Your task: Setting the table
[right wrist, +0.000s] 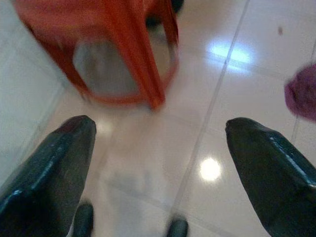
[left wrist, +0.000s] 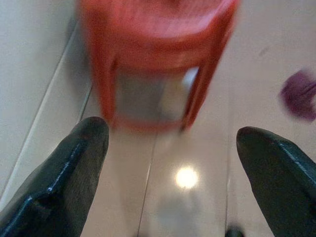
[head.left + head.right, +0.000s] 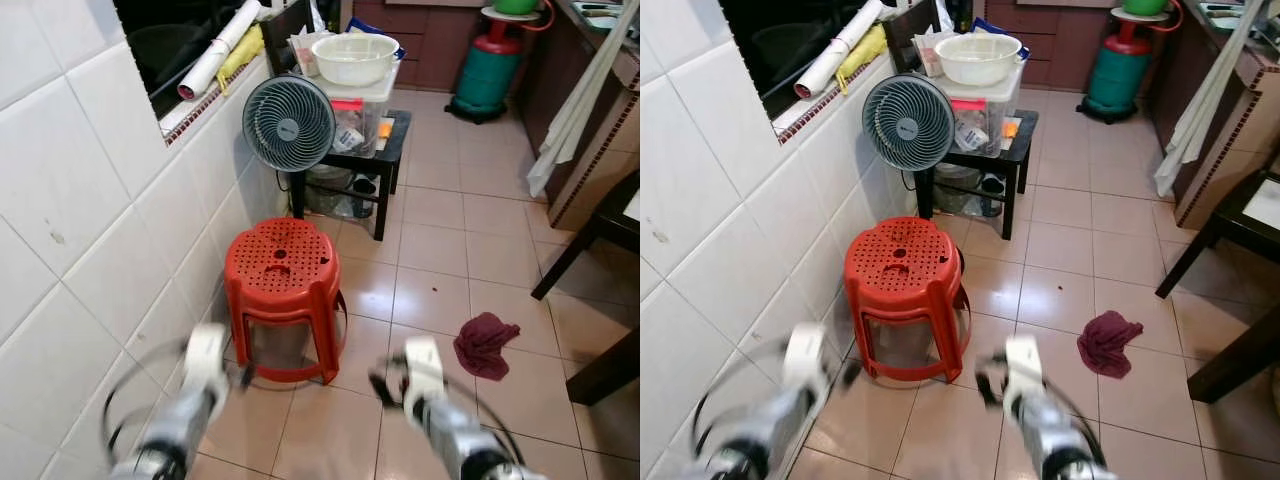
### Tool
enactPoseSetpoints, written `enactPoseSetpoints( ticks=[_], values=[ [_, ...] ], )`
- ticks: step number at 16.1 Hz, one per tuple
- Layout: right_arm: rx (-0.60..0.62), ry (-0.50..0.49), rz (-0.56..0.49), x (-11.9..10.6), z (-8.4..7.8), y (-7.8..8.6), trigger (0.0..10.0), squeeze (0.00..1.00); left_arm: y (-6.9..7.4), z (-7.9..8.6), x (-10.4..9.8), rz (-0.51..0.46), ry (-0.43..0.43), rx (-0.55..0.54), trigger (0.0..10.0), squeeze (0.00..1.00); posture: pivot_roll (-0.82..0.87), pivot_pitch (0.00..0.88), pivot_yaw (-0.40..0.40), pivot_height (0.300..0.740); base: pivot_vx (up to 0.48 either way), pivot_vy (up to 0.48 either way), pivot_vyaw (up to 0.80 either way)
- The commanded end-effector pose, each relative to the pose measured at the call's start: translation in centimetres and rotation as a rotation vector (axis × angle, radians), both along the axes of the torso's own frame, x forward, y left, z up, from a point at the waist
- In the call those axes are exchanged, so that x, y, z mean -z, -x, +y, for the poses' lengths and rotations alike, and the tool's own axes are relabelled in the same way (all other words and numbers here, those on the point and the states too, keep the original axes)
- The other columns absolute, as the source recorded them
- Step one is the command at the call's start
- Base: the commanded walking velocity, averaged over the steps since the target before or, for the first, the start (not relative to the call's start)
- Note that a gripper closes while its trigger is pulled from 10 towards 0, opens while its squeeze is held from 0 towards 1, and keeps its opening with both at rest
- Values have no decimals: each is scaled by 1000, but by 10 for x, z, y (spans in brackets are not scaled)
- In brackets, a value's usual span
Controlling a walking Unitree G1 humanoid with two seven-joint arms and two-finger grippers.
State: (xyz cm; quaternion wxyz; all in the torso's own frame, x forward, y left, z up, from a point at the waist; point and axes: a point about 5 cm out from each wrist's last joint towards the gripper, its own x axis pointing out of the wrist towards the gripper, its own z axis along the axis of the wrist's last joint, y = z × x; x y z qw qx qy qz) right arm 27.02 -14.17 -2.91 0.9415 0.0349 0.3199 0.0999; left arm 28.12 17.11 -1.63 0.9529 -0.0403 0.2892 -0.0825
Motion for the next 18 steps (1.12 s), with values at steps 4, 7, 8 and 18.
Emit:
enactPoseSetpoints(
  ticks=[4, 7, 8, 18],
  values=[
    [-98, -46, -187, -31, -2, -26, 10000, 0, -11, -4, -24, -219, 28, 105, 10000, 0, -101, 0, 32, 740, 0, 0, 0],
    [-118, -123, -332, -50, -9, -26, 10000, 0, 7, 8, -28, -340, 21, 103, 10000, 0, -101, 16, 29, 740, 0, 0, 0],
    [-119, -112, -373, -52, -12, -20, 10000, 0, 16, 11, -28, -372, 4, 94, 10000, 0, -104, 24, 31, 740, 0, 0, 0],
    [-85, -48, -445, -77, -35, 44, 10000, 0, 90, 40, -21, -397, -30, 57, 10000, 0, -128, 72, 39, 740, 0, 0, 0]
  ],
)
